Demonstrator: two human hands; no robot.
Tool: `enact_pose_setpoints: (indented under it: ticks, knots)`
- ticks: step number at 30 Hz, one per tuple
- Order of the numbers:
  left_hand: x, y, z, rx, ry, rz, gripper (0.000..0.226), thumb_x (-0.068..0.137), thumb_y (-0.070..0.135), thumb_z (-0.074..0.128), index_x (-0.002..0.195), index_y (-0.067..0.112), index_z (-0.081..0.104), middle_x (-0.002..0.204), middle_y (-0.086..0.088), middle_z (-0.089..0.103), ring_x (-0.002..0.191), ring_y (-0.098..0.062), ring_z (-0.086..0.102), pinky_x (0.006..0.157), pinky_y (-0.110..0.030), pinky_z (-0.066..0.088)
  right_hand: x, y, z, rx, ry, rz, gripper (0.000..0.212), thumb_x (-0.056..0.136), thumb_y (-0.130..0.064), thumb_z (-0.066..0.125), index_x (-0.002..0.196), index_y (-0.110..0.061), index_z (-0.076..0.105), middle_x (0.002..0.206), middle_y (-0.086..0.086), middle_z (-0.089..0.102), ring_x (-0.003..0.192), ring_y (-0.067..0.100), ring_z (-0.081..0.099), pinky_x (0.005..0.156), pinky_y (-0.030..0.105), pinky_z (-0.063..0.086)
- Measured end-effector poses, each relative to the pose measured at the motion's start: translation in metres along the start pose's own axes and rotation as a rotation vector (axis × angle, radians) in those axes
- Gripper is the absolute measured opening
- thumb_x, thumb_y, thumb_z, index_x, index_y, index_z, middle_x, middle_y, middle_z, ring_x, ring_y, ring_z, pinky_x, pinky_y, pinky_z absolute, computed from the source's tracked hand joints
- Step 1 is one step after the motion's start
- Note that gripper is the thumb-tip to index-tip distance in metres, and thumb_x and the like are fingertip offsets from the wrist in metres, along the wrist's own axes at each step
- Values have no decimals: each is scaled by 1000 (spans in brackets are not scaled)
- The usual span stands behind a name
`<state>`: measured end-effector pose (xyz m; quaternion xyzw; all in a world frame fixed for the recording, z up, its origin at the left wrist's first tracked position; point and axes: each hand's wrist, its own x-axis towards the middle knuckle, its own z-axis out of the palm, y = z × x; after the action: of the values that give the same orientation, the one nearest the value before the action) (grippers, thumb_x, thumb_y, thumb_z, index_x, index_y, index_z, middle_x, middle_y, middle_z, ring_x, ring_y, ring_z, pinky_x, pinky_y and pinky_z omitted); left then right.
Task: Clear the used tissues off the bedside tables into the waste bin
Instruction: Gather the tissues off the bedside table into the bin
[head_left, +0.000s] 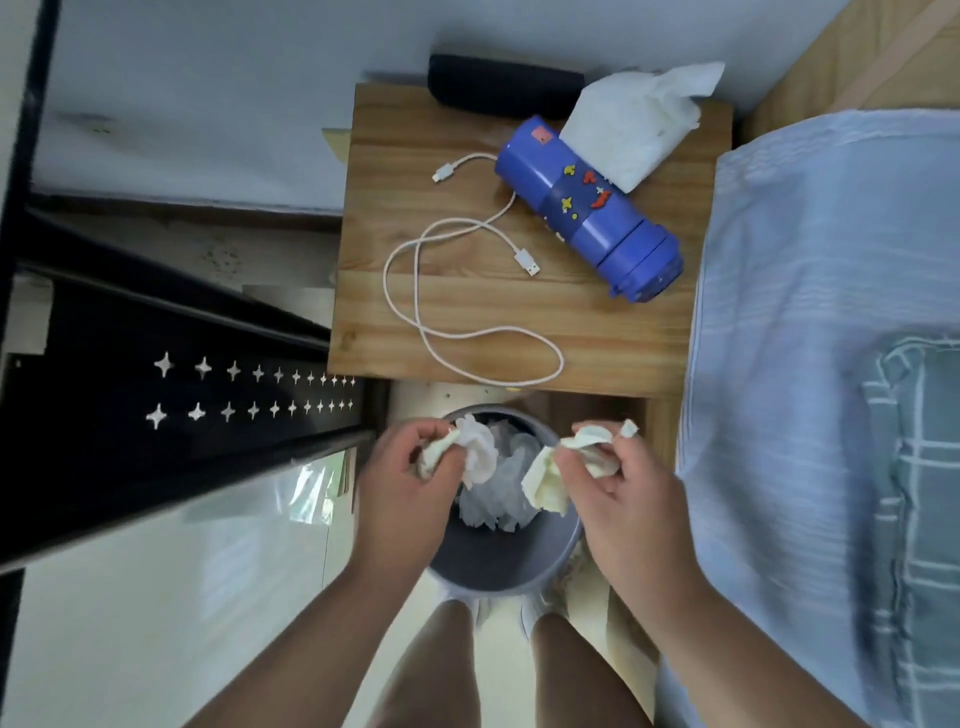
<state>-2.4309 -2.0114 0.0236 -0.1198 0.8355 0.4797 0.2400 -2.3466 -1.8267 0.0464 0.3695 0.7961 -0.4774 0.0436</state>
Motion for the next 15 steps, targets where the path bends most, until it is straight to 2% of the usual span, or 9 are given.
enact_pose_setpoints:
  ticks: [1,3,6,8,9,10,12,13,15]
  knots:
    - [-4,-13,1,26,-31,-69,25,87,23,78,96,45,70,98,11,73,85,-13,70,80,-41,62,-6,13,9,-20,-24,38,21,90,-45,70,102,-28,69,89,-12,74,84,7,71,73,32,58]
    - [-9,-38,4,81,-80,-153,22,87,29,77,96,47,70,95,18,74,86,-13,72,79,-51,64,-13,38,25,-75,-73,115,22,92,-43,69,106,-26,70,91,-13,74,88,8,70,77,36,58]
    - [-8,-63,10,62,-104,-265,18,86,34,79,92,49,70,94,19,74,89,-13,73,76,-51,67,-17,68,48,-91,-187,223,30,92,-45,69,115,-25,68,100,-12,75,95,11,71,82,35,59]
    - [-5,-80,16,-3,-136,-354,22,85,41,82,99,51,70,104,15,73,90,-11,74,71,-46,69,-17,81,59,-45,-281,311,50,90,-47,71,135,-25,63,121,-11,73,105,10,70,93,40,59]
    - [-4,-88,18,6,-168,-379,30,84,45,84,109,49,68,109,14,72,93,-11,74,73,-46,69,-16,85,63,-43,-320,340,62,90,-49,71,145,-26,56,129,-11,70,108,6,68,96,38,57]
    - [-3,-95,20,46,-213,-383,43,83,49,84,121,45,65,114,14,71,97,-13,73,79,-47,68,-16,90,66,-63,-351,352,68,90,-50,71,151,-26,51,130,-12,69,105,-1,67,94,30,56]
    - [-2,-107,21,134,-287,-365,67,81,55,84,140,39,56,121,13,70,109,-15,70,95,-44,62,-15,96,70,-97,-392,351,67,90,-49,70,151,-26,52,122,-15,72,86,-16,61,76,10,47]
    - [0,-111,20,161,-308,-358,73,81,57,84,145,38,53,125,13,69,114,-15,67,100,-40,57,-14,99,70,-98,-395,356,66,90,-47,69,150,-26,53,125,-14,72,80,-20,57,70,6,42]
    - [6,-116,17,194,-318,-336,71,84,56,82,146,34,56,124,15,65,120,-14,64,105,-38,52,-11,107,69,-87,-378,377,66,92,-44,70,152,-24,51,138,-8,67,86,-17,57,73,6,40]
